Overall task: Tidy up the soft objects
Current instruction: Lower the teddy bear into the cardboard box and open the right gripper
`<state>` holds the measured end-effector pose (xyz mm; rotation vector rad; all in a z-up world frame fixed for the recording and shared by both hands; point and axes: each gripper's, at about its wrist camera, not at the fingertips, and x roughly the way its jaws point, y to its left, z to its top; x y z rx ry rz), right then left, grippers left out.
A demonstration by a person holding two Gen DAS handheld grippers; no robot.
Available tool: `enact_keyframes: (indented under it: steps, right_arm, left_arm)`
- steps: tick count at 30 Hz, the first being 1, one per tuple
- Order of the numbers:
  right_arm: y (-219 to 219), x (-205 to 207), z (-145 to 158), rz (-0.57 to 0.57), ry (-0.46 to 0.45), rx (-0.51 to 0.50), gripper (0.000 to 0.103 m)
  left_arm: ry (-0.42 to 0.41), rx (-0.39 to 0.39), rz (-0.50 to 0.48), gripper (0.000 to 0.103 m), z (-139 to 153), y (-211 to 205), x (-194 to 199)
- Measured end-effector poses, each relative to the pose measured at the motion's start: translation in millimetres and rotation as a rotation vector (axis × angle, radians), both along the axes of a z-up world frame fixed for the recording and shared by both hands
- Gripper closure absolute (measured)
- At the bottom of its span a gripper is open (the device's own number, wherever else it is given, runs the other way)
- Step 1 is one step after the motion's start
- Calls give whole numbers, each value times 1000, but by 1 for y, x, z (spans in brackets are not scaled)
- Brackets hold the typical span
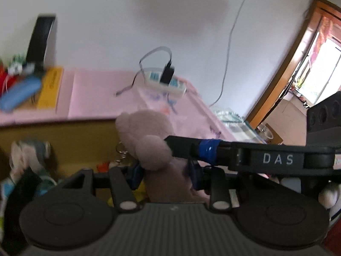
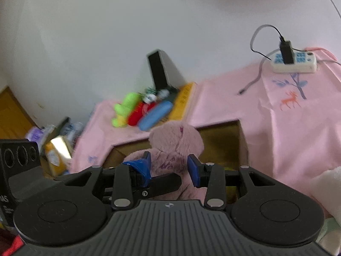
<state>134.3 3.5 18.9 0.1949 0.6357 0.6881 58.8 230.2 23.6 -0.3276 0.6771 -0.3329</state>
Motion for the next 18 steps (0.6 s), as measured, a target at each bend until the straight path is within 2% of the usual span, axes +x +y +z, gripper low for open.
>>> enact_keyframes:
  steps: [4, 9, 10, 12, 15, 18]
  right_arm:
    - [11, 8, -12, -11, 3, -82, 81]
    - [19, 20, -28, -31, 53, -126, 81]
    - [21, 19, -29, -33, 34, -137, 85]
    - [23, 17, -30, -31, 5, -158, 85]
    - [28, 17, -30, -32, -18, -189, 84]
    - [25, 16, -29, -40, -13, -176, 83]
  left_arm:
    - [66, 10, 12, 72, -22, 1, 12]
    - [122, 55, 37, 71, -39, 1, 21]
    - [128, 69, 41, 71, -41, 1, 22]
    - [138, 104, 43, 70, -44, -3, 25]
    - [145, 174, 44, 54, -43, -12, 27]
    - [147, 196, 60, 49, -42, -12, 27]
